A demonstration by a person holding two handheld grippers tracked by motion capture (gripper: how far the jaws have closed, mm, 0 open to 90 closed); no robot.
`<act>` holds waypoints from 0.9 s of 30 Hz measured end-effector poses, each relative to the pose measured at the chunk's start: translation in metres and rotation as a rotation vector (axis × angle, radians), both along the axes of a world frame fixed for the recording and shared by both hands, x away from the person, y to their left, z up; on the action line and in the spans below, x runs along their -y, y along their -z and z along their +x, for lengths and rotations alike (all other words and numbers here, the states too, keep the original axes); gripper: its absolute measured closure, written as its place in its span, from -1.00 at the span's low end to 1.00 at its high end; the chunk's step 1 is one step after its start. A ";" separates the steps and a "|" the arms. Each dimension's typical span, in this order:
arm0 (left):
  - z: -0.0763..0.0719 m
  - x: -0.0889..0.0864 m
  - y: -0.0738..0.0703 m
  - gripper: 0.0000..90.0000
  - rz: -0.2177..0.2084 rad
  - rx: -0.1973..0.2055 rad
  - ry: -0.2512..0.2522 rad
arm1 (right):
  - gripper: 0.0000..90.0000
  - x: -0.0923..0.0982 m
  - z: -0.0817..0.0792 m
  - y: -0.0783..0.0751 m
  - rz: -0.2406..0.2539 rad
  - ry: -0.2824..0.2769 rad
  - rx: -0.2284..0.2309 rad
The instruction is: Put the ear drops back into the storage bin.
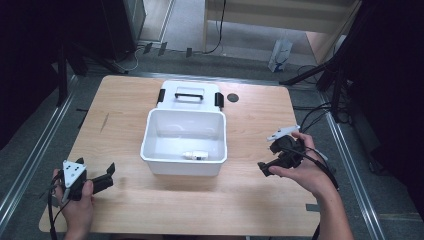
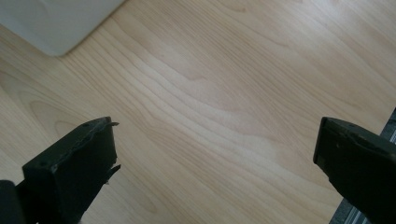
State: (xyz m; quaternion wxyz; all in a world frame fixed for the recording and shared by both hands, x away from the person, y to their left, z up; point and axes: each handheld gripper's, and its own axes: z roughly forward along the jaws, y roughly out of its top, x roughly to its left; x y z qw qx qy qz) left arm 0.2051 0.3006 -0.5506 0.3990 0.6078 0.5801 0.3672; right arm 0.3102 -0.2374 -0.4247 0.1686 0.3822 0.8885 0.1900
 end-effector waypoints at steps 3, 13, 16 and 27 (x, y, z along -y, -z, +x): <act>0.000 0.000 0.000 -0.99 0.001 0.000 0.000 | -1.00 0.008 -0.005 0.007 0.016 0.028 0.009; 0.000 0.001 0.000 -0.99 0.008 0.001 0.001 | -1.00 0.047 -0.030 0.045 0.126 0.157 0.103; 0.000 0.001 0.000 -0.99 0.009 0.001 0.001 | -1.00 0.054 -0.038 0.057 0.160 0.185 0.119; 0.000 0.002 0.000 -0.99 0.016 0.003 0.000 | -1.00 0.079 -0.066 0.089 0.287 0.269 0.206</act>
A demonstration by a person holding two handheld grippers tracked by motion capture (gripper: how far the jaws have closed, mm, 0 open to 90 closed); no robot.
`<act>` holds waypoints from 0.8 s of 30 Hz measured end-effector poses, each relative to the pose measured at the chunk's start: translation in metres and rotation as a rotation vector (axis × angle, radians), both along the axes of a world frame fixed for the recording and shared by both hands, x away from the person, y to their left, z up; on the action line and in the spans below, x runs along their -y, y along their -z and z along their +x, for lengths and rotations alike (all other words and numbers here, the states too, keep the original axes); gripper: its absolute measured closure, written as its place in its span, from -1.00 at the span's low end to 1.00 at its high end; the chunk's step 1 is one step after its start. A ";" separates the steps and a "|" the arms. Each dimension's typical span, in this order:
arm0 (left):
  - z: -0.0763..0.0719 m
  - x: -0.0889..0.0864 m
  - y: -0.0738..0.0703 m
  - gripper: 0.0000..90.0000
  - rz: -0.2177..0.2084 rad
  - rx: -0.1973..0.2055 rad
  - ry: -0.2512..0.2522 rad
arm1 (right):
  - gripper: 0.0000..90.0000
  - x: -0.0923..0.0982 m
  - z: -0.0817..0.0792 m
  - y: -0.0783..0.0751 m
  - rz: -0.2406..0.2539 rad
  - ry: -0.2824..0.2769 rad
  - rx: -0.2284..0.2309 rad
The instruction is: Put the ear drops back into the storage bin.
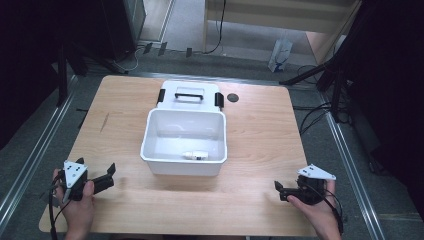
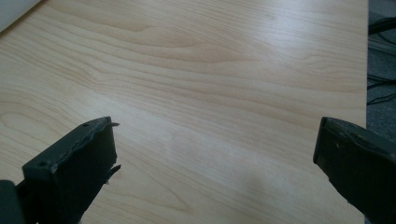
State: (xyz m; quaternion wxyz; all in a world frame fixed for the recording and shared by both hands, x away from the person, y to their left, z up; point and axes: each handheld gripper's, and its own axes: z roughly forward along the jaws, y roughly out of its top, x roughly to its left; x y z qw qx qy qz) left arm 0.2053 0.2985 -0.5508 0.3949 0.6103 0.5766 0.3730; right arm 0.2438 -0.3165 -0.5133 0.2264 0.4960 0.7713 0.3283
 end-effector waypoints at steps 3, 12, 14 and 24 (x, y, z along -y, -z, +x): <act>0.000 0.000 0.000 -0.99 0.004 -0.003 0.001 | -1.00 0.009 -0.010 0.013 0.044 0.047 0.041; 0.000 0.000 0.000 -0.99 0.004 -0.006 0.002 | -1.00 0.027 -0.025 0.035 0.160 0.152 0.105; 0.000 0.000 0.000 -0.99 0.001 -0.007 0.000 | -1.00 0.029 -0.026 0.034 0.175 0.164 0.121; 0.001 0.002 0.000 -0.99 0.013 -0.024 -0.009 | -1.00 0.027 -0.016 0.037 0.154 0.189 0.018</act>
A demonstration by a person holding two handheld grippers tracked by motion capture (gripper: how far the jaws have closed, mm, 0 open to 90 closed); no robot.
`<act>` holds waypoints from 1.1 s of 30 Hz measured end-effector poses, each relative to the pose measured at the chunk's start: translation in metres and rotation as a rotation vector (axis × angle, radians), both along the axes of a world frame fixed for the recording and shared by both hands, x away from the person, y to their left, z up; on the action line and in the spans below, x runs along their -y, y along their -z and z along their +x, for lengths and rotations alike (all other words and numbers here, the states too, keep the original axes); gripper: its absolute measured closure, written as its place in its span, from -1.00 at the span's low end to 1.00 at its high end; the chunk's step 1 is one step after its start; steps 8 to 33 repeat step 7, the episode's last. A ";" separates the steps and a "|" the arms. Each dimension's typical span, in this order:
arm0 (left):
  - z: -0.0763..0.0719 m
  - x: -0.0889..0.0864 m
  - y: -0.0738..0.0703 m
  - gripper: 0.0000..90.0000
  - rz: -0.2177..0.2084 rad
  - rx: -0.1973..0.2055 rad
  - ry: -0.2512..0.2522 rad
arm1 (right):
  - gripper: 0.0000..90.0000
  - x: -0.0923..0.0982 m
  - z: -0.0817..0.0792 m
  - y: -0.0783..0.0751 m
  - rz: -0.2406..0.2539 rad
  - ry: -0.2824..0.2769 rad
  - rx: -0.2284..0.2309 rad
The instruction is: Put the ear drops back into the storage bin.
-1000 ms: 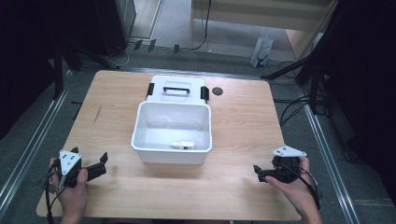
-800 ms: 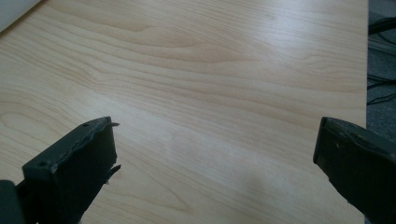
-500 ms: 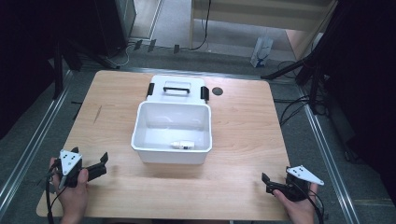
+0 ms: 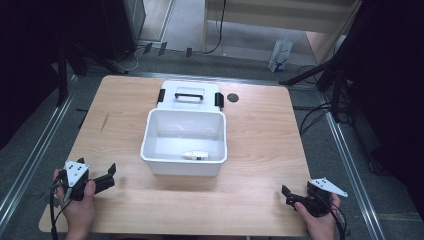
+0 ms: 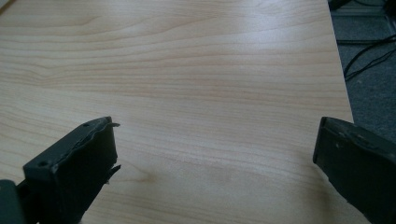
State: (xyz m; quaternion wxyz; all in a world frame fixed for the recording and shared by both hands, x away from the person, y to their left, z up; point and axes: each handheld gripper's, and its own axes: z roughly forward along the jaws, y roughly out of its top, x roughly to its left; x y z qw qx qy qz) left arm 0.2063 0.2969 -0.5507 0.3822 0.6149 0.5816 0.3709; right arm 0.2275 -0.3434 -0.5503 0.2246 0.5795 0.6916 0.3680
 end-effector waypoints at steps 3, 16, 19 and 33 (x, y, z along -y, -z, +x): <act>-0.002 -0.001 0.000 -0.99 -0.015 0.004 -0.006 | -1.00 0.000 -0.001 0.000 0.012 -0.023 0.009; -0.004 -0.003 0.000 -0.99 -0.033 0.011 -0.010 | -1.00 0.002 0.000 0.000 0.031 -0.023 -0.009; -0.004 -0.003 0.000 -0.99 -0.033 0.011 -0.010 | -1.00 0.002 0.000 0.000 0.031 -0.023 -0.009; -0.004 -0.003 0.000 -0.99 -0.033 0.011 -0.010 | -1.00 0.002 0.000 0.000 0.031 -0.023 -0.009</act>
